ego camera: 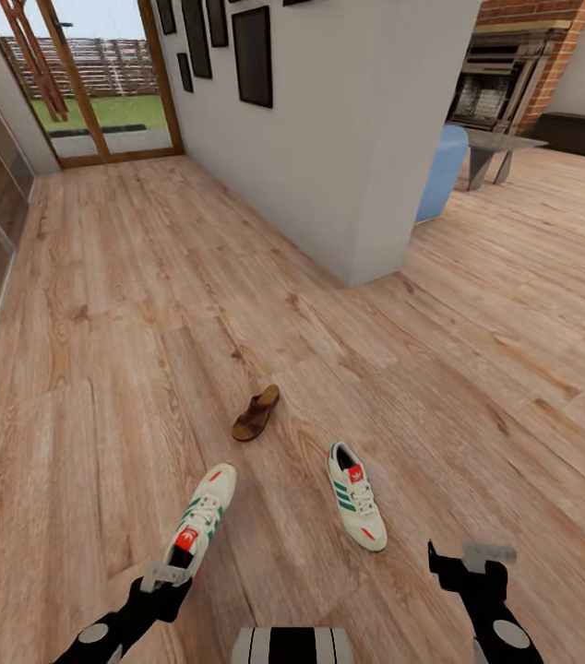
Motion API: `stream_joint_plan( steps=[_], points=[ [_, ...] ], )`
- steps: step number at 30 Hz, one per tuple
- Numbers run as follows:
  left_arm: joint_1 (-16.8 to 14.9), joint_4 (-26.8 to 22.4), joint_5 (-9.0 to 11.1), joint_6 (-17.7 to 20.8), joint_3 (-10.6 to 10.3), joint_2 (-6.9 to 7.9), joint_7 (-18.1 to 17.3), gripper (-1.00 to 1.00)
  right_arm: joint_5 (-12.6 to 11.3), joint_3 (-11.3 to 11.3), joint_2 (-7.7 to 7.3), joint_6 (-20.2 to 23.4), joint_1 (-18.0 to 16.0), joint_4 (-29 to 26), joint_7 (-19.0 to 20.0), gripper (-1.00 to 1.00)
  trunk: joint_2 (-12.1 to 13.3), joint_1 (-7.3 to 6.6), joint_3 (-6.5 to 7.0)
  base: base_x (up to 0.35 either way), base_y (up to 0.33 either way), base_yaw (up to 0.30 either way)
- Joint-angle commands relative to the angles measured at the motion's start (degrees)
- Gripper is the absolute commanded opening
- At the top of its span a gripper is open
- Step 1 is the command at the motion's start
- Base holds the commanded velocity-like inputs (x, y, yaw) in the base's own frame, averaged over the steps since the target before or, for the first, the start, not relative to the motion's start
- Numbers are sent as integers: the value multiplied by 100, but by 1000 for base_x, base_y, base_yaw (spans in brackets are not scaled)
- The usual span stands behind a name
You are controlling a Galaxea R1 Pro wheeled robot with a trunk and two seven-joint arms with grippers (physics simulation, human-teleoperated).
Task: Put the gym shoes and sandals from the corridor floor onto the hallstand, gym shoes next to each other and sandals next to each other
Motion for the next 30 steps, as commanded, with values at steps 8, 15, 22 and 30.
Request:
stream_joint_plan(
  steps=[8, 15, 22, 30],
  points=[
    [495, -6, -26, -530, 582, 15, -18, -100, 6, 4, -2, -1411, 168, 1137, -17, 100, 281, -157, 217, 0, 0, 0],
    [882, -17, -16, -984, 1650, 77, -84, -100, 0, 10, -2, -2510, 193, 2280, -16, 100, 562, -311, 406, 0, 0, 0],
    [1162, -135, -14, -1179, 1761, 74, -90, -100, -28, 17, 33, -2686, 194, 2666, -34, 100, 842, -465, 595, 0, 0, 0],
    [1234, -197, -9, -1180, 1761, 62, -64, -100, -29, 21, 33, -2744, 194, 2687, -34, 100, 1123, -618, 792, 0, 0, 0]
  ],
)
